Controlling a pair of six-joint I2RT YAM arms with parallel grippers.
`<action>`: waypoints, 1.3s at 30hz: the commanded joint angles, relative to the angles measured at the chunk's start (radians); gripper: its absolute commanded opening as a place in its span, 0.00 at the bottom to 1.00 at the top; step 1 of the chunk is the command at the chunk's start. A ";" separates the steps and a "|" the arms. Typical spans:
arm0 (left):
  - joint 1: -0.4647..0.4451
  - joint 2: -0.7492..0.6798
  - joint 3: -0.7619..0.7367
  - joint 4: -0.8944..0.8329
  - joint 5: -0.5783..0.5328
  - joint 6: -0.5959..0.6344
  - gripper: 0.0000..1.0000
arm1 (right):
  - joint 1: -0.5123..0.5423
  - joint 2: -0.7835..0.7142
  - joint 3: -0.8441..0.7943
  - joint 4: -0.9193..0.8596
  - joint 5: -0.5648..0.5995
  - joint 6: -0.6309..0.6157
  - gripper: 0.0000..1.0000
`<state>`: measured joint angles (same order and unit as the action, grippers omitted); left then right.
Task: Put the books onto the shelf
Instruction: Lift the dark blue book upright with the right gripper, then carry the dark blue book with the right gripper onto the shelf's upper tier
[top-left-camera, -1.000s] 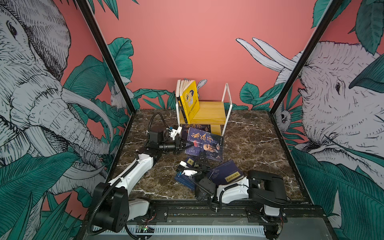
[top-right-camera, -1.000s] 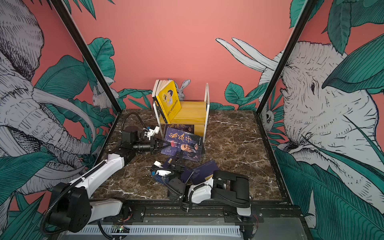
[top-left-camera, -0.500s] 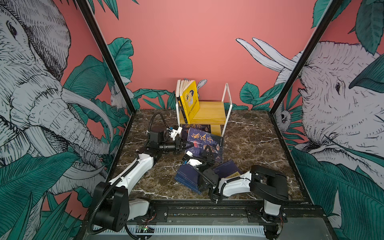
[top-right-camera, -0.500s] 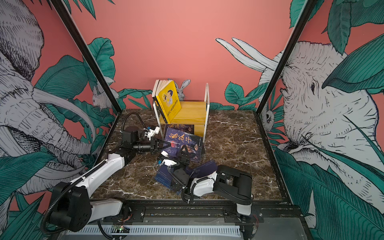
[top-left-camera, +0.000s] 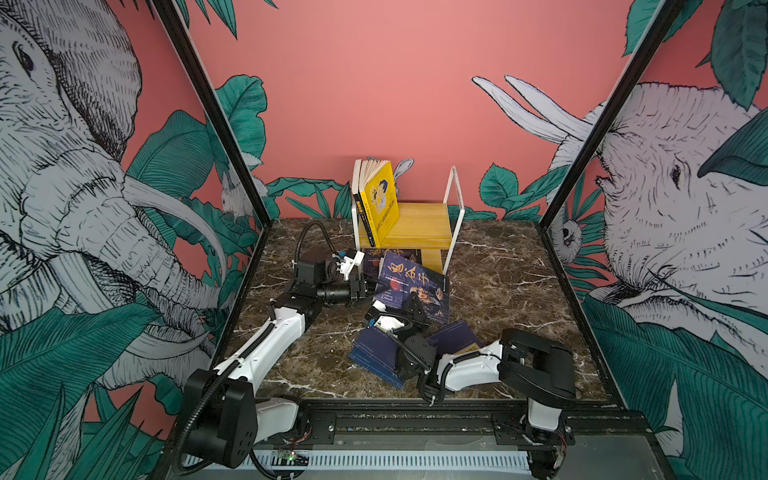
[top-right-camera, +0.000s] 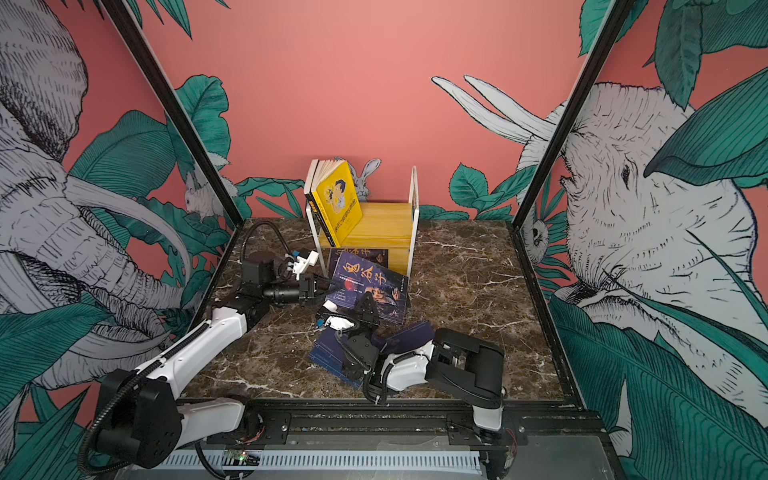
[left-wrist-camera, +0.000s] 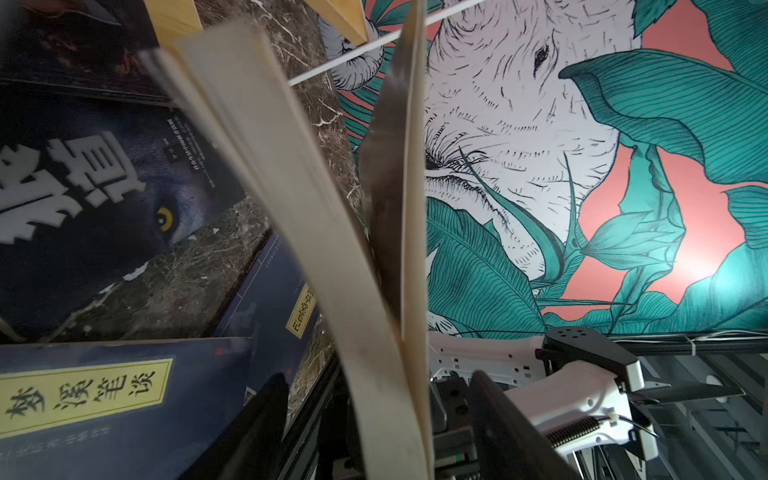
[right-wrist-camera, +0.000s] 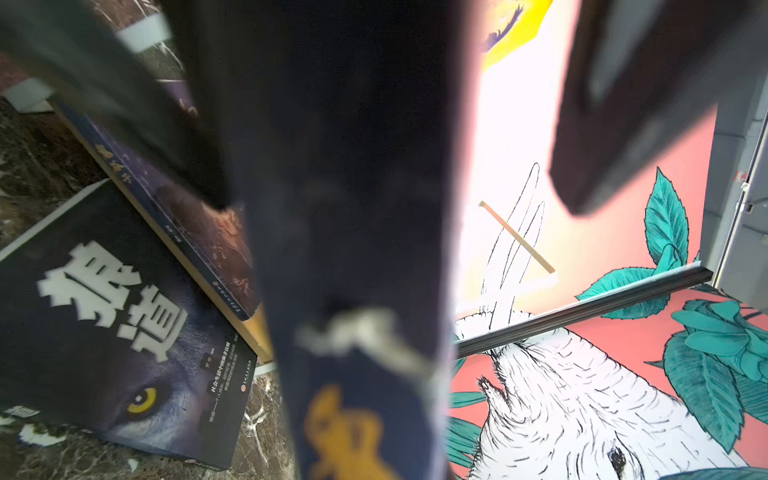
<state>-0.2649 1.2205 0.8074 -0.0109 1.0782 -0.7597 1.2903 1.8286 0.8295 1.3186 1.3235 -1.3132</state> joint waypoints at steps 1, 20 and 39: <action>0.056 -0.067 0.034 -0.120 -0.034 0.184 0.82 | 0.006 -0.094 -0.013 0.093 0.058 -0.068 0.00; 0.267 -0.152 0.035 -0.368 -0.637 0.723 0.99 | 0.024 -0.327 0.219 -0.088 -0.033 0.063 0.00; 0.266 -0.193 0.021 -0.326 -0.641 0.717 0.99 | -0.300 -0.149 0.867 -1.082 -0.554 1.037 0.00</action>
<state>0.0032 1.0546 0.8219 -0.3462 0.4271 -0.0662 1.0161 1.6413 1.6386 0.2844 0.8963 -0.4408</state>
